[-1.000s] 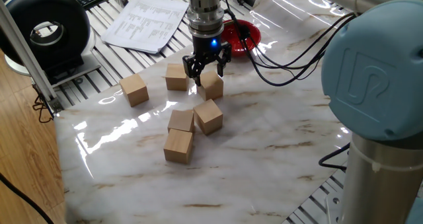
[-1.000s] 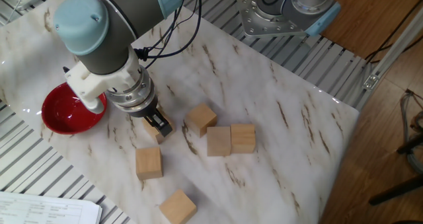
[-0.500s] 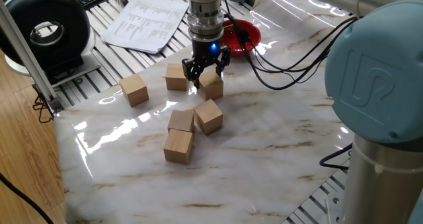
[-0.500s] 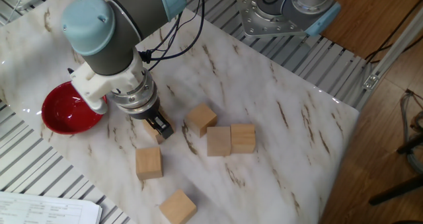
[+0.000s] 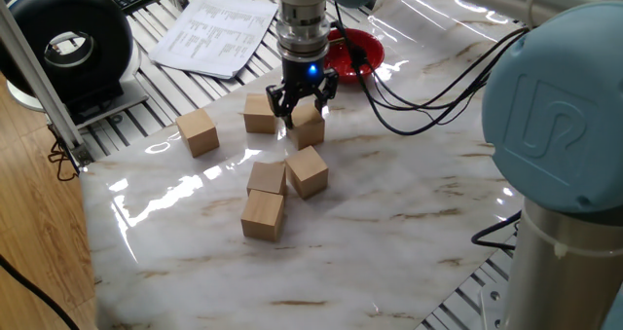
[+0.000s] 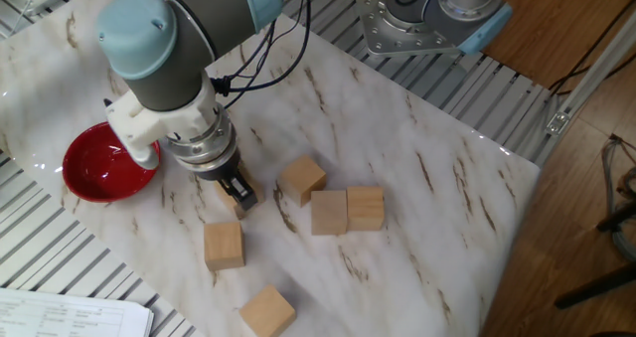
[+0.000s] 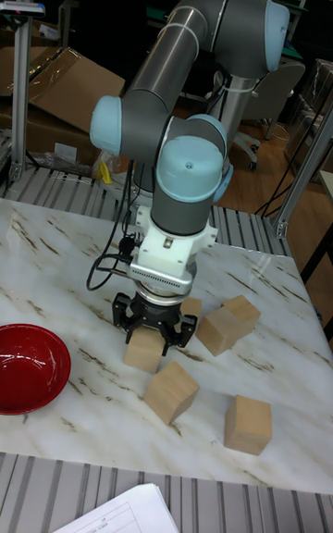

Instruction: Stack the blocks into a pyramid shape

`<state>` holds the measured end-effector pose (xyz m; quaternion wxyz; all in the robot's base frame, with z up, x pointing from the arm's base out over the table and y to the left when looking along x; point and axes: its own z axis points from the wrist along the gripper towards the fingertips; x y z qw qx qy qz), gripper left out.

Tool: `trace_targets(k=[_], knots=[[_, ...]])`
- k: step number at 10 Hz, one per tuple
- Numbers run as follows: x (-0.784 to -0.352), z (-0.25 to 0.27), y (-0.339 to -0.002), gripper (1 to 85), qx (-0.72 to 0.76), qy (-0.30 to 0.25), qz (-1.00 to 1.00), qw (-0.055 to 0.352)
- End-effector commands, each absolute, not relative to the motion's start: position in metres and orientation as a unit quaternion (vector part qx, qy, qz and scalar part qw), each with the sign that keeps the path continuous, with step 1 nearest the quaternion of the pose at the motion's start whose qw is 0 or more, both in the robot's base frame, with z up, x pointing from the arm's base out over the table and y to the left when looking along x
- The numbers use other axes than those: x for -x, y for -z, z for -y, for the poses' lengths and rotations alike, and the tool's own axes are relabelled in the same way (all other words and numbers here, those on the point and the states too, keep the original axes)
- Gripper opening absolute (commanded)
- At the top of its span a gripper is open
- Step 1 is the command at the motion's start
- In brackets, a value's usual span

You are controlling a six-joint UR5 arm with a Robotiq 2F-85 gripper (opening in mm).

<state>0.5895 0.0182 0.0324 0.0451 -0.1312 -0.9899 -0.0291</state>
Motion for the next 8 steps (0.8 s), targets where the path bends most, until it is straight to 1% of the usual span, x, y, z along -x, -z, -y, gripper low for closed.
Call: trace_targets(k=[1,2,3,8], knots=[[-0.595,-0.021,-0.039,18.0,0.19,0.03,0.98,0.045],[-0.602,-0.017,-0.039,12.3,0.19,0.015,0.981,0.036],[-0.603,-0.02,-0.041,10.3,0.19,0.018,0.981,0.034],[-0.592,-0.017,-0.048,11.3,0.154,0.02,0.987,0.028]])
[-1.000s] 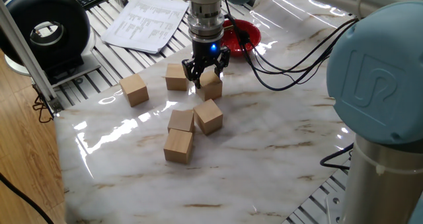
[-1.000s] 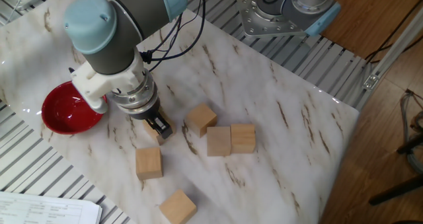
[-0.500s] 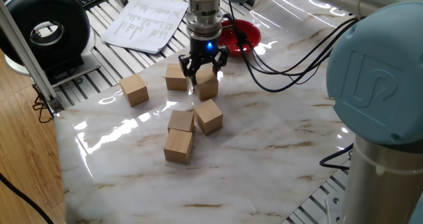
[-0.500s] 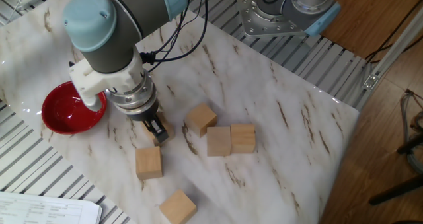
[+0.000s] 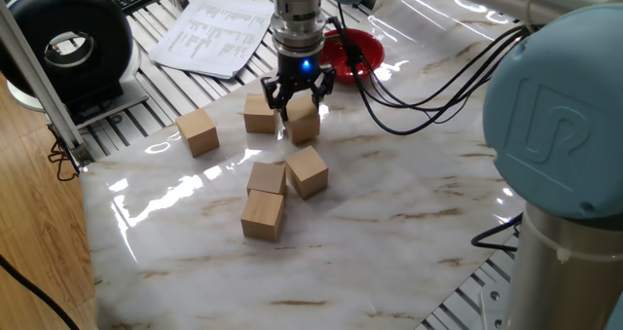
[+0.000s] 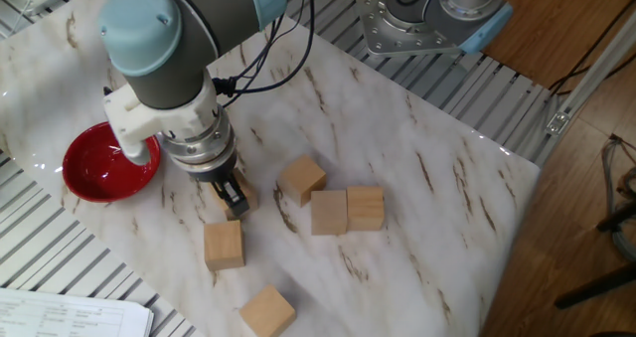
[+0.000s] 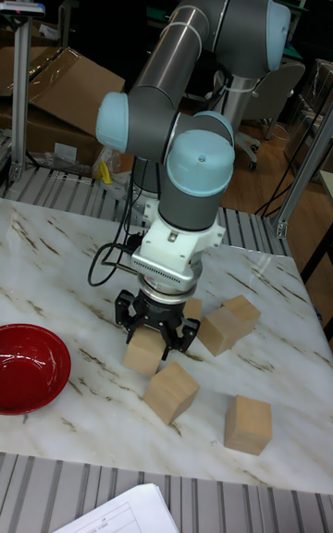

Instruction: Stack the blocks into a pyramid shape

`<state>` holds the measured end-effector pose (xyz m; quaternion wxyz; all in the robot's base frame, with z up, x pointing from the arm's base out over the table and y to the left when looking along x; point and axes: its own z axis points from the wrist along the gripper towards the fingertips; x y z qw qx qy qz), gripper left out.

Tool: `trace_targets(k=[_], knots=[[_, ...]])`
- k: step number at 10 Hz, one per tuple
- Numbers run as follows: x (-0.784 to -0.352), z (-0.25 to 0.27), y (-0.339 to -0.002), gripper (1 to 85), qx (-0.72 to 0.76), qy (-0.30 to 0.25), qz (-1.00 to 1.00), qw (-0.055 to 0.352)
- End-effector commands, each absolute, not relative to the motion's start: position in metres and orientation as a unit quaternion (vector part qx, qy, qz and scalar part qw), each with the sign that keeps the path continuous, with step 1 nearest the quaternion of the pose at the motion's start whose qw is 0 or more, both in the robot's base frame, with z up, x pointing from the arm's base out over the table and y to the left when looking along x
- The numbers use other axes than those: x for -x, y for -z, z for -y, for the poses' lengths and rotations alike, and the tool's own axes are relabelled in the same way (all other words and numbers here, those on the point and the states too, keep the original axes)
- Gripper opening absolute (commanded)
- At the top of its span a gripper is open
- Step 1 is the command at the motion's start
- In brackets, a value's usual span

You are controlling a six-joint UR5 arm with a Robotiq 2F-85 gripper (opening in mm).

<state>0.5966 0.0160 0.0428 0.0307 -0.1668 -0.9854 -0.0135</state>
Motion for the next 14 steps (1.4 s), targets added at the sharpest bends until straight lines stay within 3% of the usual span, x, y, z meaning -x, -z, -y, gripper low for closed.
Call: trace_targets(k=[1,3,5,7,9,14], knots=[[-0.589,-0.01,-0.05,11.3,0.137,0.011,0.99,0.028],[-0.589,0.005,-0.051,11.0,0.115,-0.01,0.993,0.028],[-0.604,0.015,-0.051,3.7,0.099,-0.027,0.995,0.001],[-0.606,0.026,-0.054,2.0,0.062,-0.048,0.997,-0.009],[-0.61,0.016,-0.055,1.7,0.058,-0.025,0.998,-0.025],[-0.591,0.023,-0.067,1.7,0.013,-0.005,1.0,-0.02]])
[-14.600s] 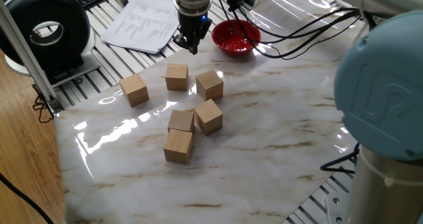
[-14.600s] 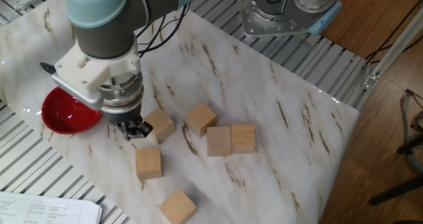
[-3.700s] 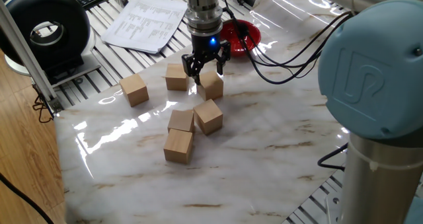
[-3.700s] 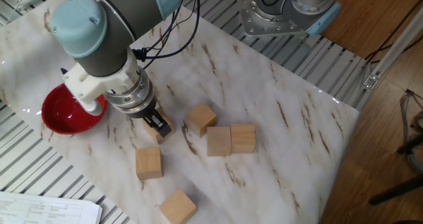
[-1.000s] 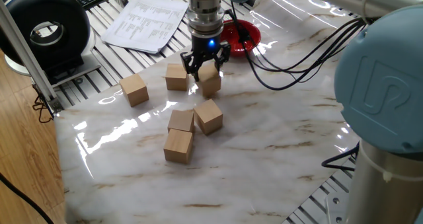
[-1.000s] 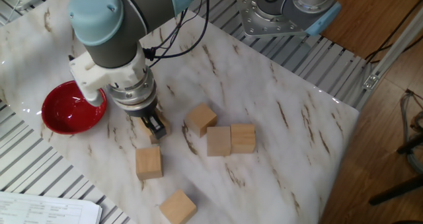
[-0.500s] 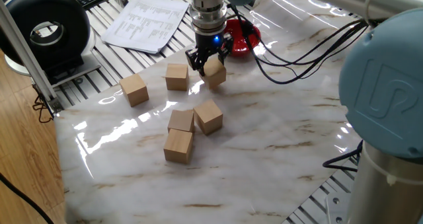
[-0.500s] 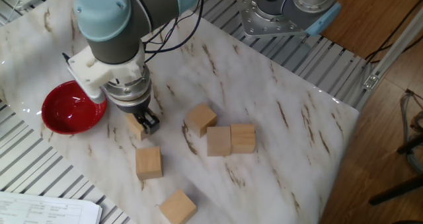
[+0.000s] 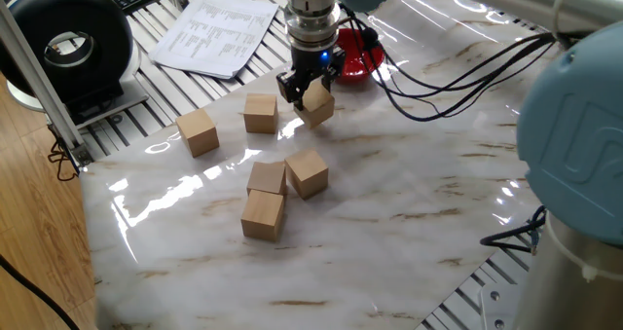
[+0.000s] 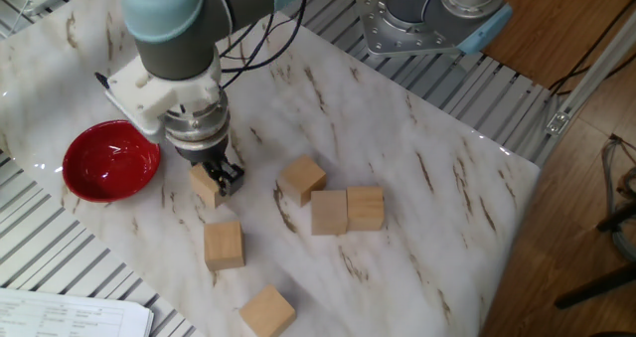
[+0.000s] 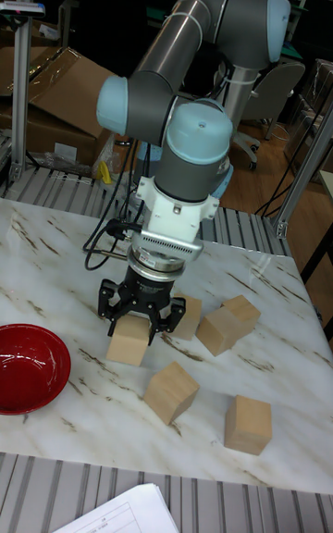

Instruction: Stack the blocks into a pyramid shape

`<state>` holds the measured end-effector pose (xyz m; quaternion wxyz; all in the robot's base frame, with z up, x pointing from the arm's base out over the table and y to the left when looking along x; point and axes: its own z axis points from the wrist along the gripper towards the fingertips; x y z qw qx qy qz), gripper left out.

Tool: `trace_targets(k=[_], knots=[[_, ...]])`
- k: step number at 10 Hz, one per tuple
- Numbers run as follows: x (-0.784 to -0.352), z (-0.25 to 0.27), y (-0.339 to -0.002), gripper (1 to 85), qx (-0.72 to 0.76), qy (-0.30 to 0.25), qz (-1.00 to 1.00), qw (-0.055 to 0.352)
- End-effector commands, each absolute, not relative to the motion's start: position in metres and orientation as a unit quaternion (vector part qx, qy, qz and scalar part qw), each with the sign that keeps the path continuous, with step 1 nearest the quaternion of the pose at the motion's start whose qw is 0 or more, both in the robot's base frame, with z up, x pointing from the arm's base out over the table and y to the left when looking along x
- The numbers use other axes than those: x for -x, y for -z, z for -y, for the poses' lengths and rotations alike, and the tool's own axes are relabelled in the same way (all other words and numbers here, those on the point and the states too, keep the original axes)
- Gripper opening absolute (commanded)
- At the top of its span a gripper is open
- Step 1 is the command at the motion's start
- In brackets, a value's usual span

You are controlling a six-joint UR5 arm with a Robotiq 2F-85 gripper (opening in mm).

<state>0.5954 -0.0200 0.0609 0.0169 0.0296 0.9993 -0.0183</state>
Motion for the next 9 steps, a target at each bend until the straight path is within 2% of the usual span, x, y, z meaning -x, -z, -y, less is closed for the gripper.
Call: trace_targets(k=[1,5,7,9], knots=[[-0.59,0.028,-0.068,1.7,-0.008,0.005,-1.0,0.018],[-0.58,0.048,-0.08,1.7,0.016,-0.022,-1.0,0.015],[-0.575,0.061,-0.071,1.7,0.034,-0.033,-0.999,0.026],[-0.575,0.08,-0.062,1.7,0.063,-0.007,-0.997,0.034]])
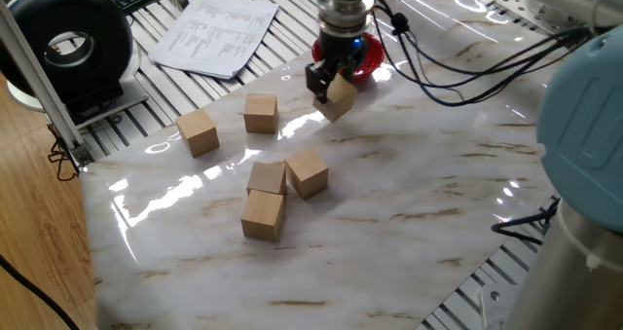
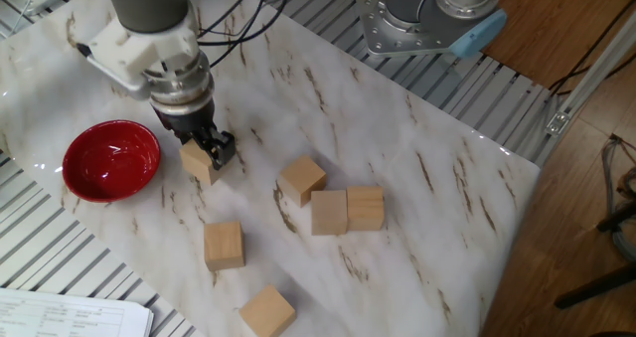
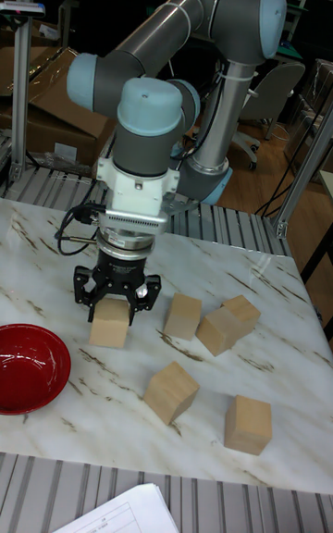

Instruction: Stack the blocks into a pyramid shape

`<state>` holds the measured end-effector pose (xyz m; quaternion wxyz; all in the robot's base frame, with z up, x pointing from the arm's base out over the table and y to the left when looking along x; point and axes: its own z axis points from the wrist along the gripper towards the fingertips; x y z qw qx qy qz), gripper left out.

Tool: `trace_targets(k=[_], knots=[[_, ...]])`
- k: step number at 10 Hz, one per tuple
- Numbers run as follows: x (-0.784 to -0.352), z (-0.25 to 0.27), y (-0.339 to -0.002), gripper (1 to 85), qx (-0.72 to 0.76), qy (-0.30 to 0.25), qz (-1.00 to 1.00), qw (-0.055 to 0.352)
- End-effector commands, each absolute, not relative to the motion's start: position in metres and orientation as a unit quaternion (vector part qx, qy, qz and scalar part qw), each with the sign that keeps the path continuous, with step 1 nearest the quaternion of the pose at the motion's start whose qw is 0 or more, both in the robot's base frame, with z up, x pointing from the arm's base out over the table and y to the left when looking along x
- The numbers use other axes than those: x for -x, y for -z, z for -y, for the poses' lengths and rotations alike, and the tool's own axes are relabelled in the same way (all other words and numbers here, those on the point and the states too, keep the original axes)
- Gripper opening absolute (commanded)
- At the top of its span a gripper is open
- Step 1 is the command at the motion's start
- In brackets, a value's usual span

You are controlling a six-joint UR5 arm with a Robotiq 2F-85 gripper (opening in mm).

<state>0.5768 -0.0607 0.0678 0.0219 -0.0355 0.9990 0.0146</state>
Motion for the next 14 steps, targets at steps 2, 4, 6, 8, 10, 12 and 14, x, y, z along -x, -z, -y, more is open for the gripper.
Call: trace_targets(k=[2,4,6,8,10,12,14], knots=[[-0.58,0.058,-0.062,1.7,0.047,-0.039,-0.997,0.042],[-0.578,0.054,-0.062,1.7,0.069,-0.042,-0.996,0.039],[-0.574,0.062,-0.059,1.7,0.078,-0.029,-0.996,0.026],[-0.558,0.077,-0.055,1.7,0.104,-0.007,-0.994,-0.022],[-0.551,0.085,-0.053,1.7,0.126,0.011,-0.991,-0.041],[-0.555,0.079,-0.051,1.7,0.112,0.006,-0.993,-0.037],[-0.558,0.088,-0.048,1.7,0.084,0.014,-0.996,-0.04]])
